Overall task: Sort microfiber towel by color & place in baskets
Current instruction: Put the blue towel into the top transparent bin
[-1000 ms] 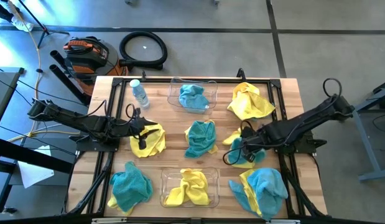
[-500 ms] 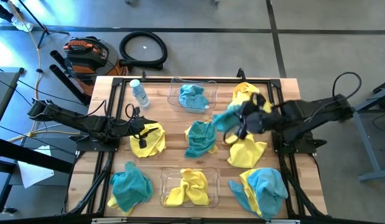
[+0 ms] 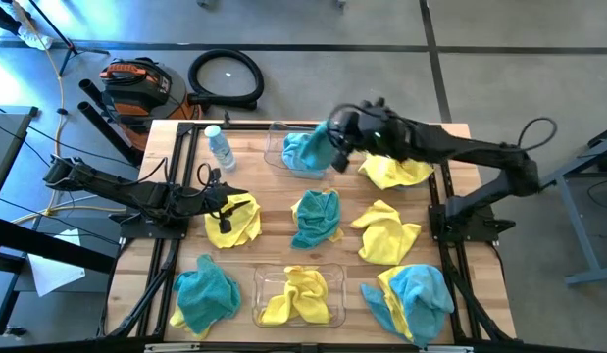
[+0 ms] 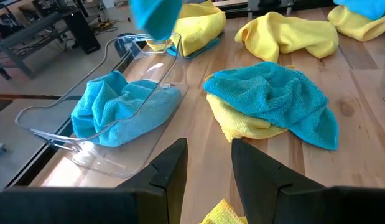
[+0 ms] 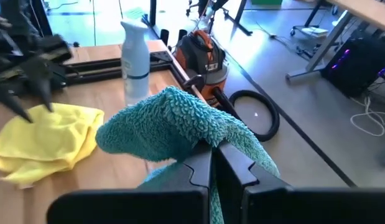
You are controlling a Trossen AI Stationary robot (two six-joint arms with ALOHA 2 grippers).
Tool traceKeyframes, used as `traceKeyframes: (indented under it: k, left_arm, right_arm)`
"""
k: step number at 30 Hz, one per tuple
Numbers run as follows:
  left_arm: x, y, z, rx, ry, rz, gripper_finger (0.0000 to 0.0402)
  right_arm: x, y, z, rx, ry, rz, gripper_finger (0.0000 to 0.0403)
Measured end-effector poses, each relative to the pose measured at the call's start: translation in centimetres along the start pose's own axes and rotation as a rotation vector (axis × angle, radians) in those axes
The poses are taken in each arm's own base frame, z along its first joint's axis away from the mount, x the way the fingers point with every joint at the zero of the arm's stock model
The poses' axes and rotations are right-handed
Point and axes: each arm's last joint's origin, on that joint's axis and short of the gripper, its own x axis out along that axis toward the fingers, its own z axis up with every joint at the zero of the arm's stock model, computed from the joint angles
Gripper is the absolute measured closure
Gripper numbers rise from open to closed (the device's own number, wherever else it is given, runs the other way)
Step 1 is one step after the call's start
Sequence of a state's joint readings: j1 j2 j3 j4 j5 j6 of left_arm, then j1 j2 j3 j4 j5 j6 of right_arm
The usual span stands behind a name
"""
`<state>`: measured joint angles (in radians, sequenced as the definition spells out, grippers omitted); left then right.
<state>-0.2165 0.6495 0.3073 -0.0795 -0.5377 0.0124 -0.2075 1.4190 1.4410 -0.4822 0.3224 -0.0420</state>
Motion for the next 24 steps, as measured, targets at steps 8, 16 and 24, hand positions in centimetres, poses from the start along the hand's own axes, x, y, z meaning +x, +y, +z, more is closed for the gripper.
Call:
traceKeyframes:
  k: [8, 16, 24]
  left_arm:
    - [0.0, 0.0, 0.0, 0.001, 0.001, 0.001, 0.0287]
    - [0.0, 0.0, 0.0, 0.027, 0.001, 0.001, 0.0287]
    - [0.0, 0.0, 0.0, 0.026, 0.001, 0.001, 0.0287]
  right_arm:
    - [8.1, -2.8, -2.2, 0.043, 0.068, 0.013, 0.0403]
    - [14.3, -3.8, -6.4, 0.095, 0.223, 0.022, 0.0403]
    - [18.1, -3.2, -10.0, 0.165, 0.347, 0.094, 0.0397]
